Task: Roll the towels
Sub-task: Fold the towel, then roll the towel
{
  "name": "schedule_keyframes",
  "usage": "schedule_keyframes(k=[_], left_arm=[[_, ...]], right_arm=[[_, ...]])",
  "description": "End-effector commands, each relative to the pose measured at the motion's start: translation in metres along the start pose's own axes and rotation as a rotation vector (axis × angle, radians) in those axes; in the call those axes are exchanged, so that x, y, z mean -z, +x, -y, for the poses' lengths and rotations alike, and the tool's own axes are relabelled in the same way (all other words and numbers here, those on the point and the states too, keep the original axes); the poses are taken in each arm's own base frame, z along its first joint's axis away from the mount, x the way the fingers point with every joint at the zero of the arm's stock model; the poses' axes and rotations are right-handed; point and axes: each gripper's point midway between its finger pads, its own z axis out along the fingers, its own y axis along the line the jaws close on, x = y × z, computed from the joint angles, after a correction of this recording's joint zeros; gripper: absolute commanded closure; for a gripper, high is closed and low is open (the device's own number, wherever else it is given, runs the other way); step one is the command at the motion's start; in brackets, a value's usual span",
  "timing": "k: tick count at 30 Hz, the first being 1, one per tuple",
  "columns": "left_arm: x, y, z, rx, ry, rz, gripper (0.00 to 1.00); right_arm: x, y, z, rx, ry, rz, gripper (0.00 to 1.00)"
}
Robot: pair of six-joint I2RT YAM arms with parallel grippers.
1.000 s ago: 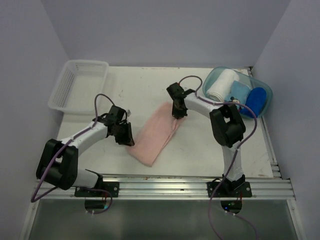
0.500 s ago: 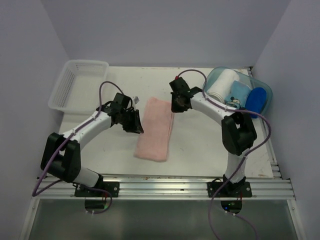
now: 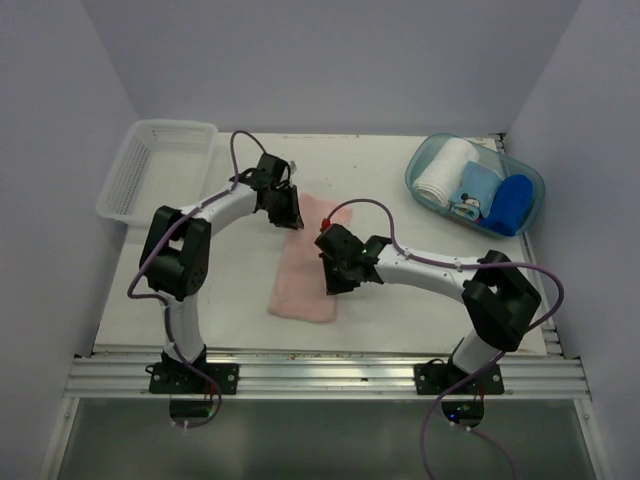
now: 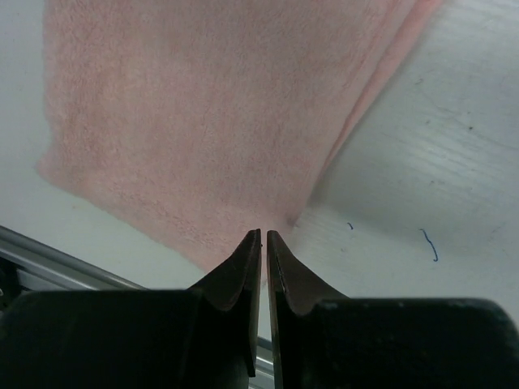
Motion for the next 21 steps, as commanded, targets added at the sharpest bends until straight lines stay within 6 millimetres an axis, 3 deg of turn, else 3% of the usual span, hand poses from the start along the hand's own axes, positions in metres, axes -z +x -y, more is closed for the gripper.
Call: schedule_keyframes(k=[1,6,11,14,15,17,21], left_arm=[[-0.017,-0.024,-0.016,0.023,-0.08,0.039,0.76],[-0.045,-0.02,-0.033,0.044,-0.093,-0.009,0.76],[-0.039,-0.023,-0.036,0.056,-0.107,-0.02,0.77],[-0.007,-0.035,-0.015,0.028,-0.046,0.035,0.75],[0.013,-0.044,-0.002,0.013,-0.017,0.078,0.72],[0.033,-0.045,0.006,0.002,0.0,0.092,0.69],[0.079,-0.035,0.02,-0.016,0.025,0.135,0.64]], right_arm=[[-0.011,0.015,-0.022,0.018,-0.075,-0.023,0.89],[-0.034,0.036,0.001,-0.005,0.033,-0.077,0.89],[-0.026,0.023,0.028,0.062,0.204,-0.048,0.91],[-0.005,0.007,0.024,0.076,0.182,0.02,0.91],[0.001,0.003,0.019,0.073,0.159,0.038,0.9],[0.019,-0.007,0.007,0.066,0.084,0.101,0.88],[0.034,-0.008,-0.009,0.071,0.023,0.127,0.87]])
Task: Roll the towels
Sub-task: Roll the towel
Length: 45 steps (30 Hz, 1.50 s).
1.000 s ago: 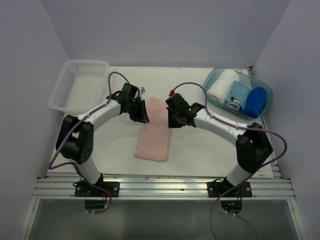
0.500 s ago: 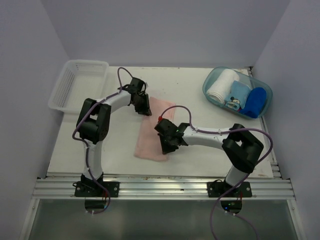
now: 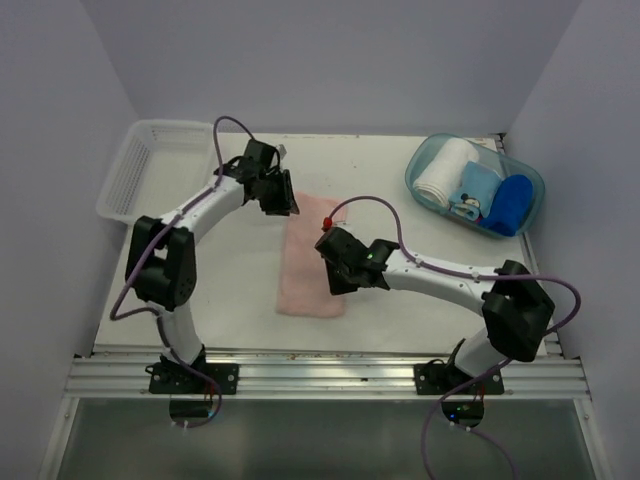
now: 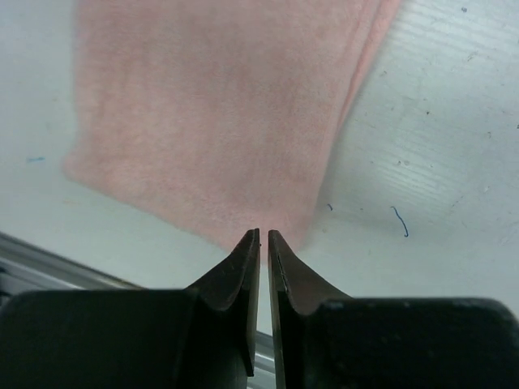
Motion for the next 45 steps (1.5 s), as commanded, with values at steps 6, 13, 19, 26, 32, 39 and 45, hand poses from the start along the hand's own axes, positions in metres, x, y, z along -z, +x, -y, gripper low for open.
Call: schedule_keyframes(k=[6,13,19,26,32,39,45], left_arm=[[0.08,0.068,0.017,-0.005,0.103,0.009,0.69],[0.068,0.162,-0.004,0.069,0.117,-0.125,0.73],[0.063,0.183,-0.017,0.098,0.092,-0.151,0.73],[0.073,0.178,-0.001,0.081,0.149,-0.133,0.75],[0.064,0.191,0.011,0.082,0.18,-0.157,0.75],[0.035,0.211,-0.037,0.048,-0.006,-0.183,0.78],[0.038,0.197,-0.032,-0.012,-0.01,-0.175,0.79]], right_arm=[[0.019,0.002,-0.018,-0.029,-0.061,0.049,0.88],[0.01,0.021,-0.016,-0.068,-0.079,0.0,0.88],[0.008,0.026,-0.017,-0.032,-0.08,-0.033,0.88],[0.004,0.027,-0.021,-0.037,-0.091,-0.047,0.91],[-0.003,0.026,-0.023,-0.048,-0.078,-0.049,0.95],[-0.026,0.037,-0.002,-0.031,0.026,-0.064,0.96],[-0.019,0.035,0.0,-0.037,0.037,-0.066,0.99]])
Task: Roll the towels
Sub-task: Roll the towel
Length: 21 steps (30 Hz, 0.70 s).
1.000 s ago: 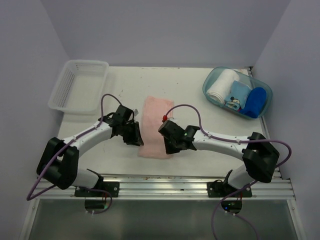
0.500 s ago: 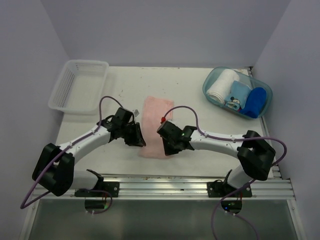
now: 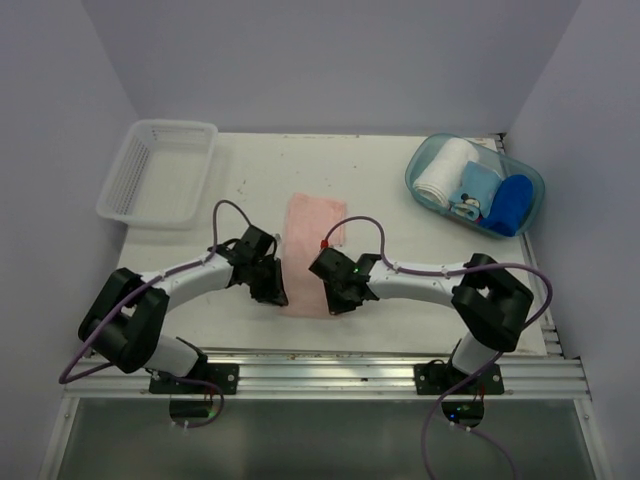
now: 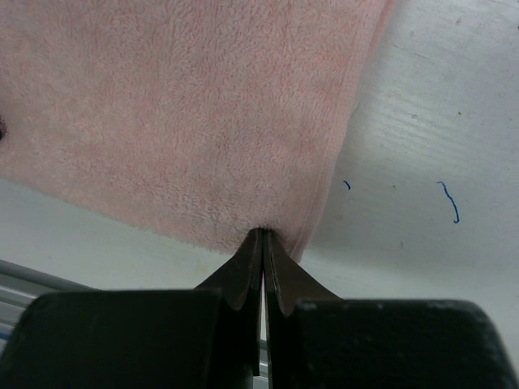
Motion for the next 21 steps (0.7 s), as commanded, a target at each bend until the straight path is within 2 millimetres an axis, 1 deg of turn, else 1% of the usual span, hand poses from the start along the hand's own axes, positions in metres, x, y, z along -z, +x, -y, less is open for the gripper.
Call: schedule_keyframes(k=[1,2,3,5,6,7,8,9,10,11,12,14,15,21], left_arm=[[0.015,-0.022,0.008,-0.083,-0.022,0.055,0.79],[0.024,-0.028,0.012,-0.106,-0.026,0.082,0.79],[0.034,-0.038,0.02,-0.122,-0.019,0.115,0.78],[0.047,-0.041,0.02,-0.141,-0.037,0.135,0.76],[0.054,-0.043,0.023,-0.15,-0.029,0.154,0.74],[0.056,-0.041,0.021,-0.151,-0.036,0.148,0.73],[0.056,-0.038,0.019,-0.152,-0.04,0.141,0.7],[0.05,-0.031,0.013,-0.147,-0.047,0.121,0.68],[0.047,-0.026,0.011,-0.145,-0.04,0.107,0.66],[0.043,-0.019,0.011,-0.139,-0.019,0.086,0.61],[0.036,-0.012,0.007,-0.132,-0.009,0.068,0.59],[0.033,-0.005,0.011,-0.121,0.031,0.05,0.53],[0.029,-0.001,0.008,-0.118,0.036,0.047,0.52],[0.019,0.01,-0.005,-0.1,0.011,0.021,0.51]], right_arm=[[0.015,-0.015,-0.002,-0.021,0.004,0.057,0.99],[0.02,-0.019,-0.002,-0.024,0.004,0.071,0.98],[0.028,-0.023,-0.004,-0.029,-0.01,0.091,0.97],[0.036,-0.029,-0.005,-0.037,-0.03,0.123,0.9],[0.043,-0.03,-0.005,-0.043,-0.05,0.143,0.8],[0.046,-0.033,-0.008,-0.049,-0.067,0.16,0.75],[0.047,-0.033,-0.009,-0.045,-0.077,0.165,0.71],[0.045,-0.03,-0.006,-0.044,-0.072,0.161,0.64],[0.043,-0.028,-0.005,-0.043,-0.067,0.152,0.63],[0.041,-0.025,-0.004,-0.042,-0.064,0.143,0.61],[0.037,-0.021,-0.002,-0.043,-0.057,0.129,0.59],[0.033,-0.017,-0.001,-0.049,-0.057,0.116,0.57],[0.03,-0.013,0.001,-0.051,-0.053,0.111,0.56],[0.022,-0.004,0.008,-0.068,-0.033,0.092,0.56]])
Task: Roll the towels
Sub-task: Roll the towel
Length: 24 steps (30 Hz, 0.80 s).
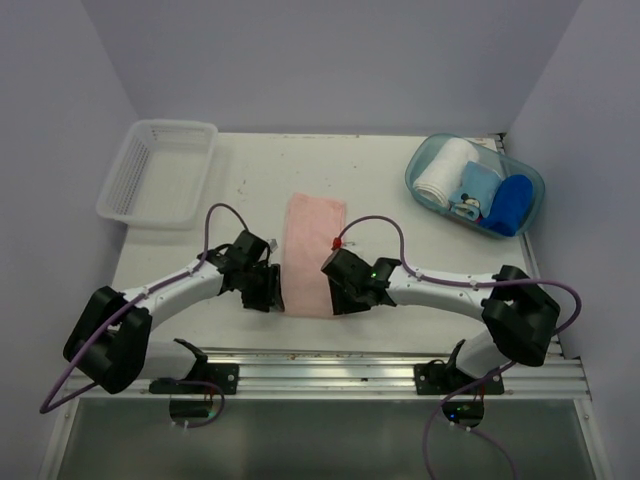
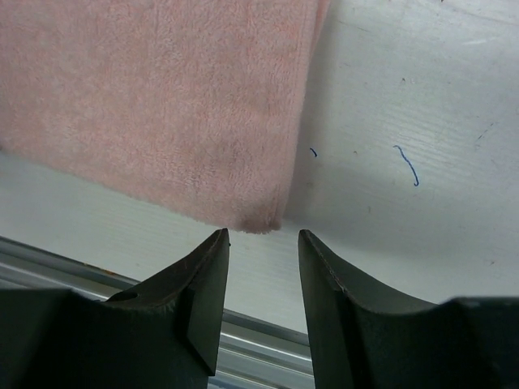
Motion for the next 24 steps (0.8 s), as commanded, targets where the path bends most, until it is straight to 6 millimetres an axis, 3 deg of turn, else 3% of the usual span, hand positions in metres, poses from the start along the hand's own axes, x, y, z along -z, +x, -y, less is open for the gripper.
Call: schedule_keyframes(k=[1,8,17,24], left_arm=[[-0.004,-0.005,0.007,-0.009,0.044,0.021,0.52],[-0.011,0.001,0.004,0.004,0.045,-0.002,0.67],[-0.018,0.013,-0.003,0.006,0.033,-0.046,0.65],[-0.016,0.009,0.007,0.004,0.079,-0.039,0.64]], right_arm=[[-0.005,0.001,-0.002,-0.026,-0.004,0.009,0.56],[-0.015,0.01,-0.003,-0.027,-0.015,-0.023,0.57],[-0.021,0.013,-0.006,-0.023,-0.02,-0.043,0.59],[-0.023,0.014,-0.007,-0.023,-0.02,-0.047,0.62]])
